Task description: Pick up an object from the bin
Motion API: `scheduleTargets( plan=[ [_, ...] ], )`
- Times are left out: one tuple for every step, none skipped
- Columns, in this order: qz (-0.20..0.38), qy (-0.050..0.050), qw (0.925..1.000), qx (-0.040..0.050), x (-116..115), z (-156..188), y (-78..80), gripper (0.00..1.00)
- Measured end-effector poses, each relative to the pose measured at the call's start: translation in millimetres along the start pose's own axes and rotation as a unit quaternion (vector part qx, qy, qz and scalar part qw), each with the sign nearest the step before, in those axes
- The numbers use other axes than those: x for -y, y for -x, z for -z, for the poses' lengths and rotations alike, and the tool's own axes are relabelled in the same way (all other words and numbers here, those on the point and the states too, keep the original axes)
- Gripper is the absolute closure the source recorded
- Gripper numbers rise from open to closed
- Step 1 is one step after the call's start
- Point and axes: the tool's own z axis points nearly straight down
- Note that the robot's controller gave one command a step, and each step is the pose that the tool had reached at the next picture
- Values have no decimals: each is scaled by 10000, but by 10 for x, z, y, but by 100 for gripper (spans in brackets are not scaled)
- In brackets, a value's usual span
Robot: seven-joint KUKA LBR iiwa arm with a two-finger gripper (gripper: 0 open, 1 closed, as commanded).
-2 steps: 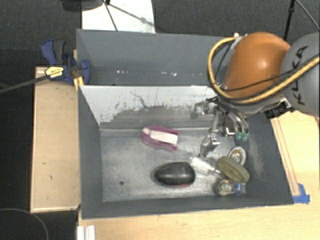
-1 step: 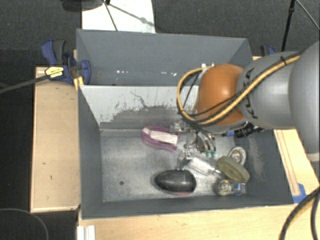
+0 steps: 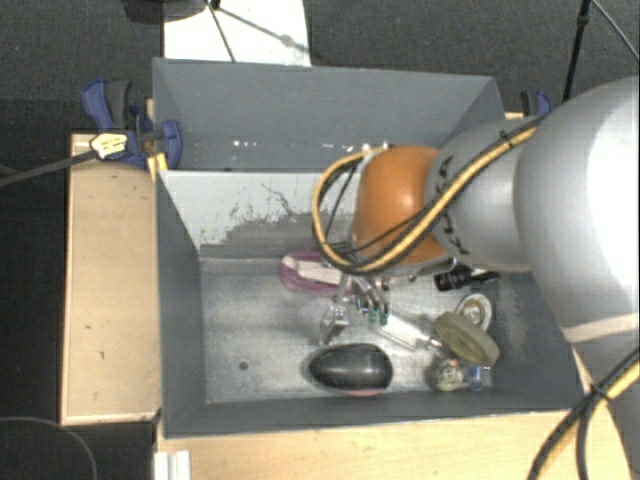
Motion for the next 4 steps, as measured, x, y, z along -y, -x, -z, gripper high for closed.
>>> scheduleTargets(
  plan=[
    [-495, -2, 9987, -70, -182, 396, 114, 0],
    [270, 2, 9996, -60, -251, -5, 322, 0],
    [271, 0, 9996, -78, -251, -34, 307, 100],
    [1640, 11, 9864, -61, -321, 1465, 340, 100]
  ],
)
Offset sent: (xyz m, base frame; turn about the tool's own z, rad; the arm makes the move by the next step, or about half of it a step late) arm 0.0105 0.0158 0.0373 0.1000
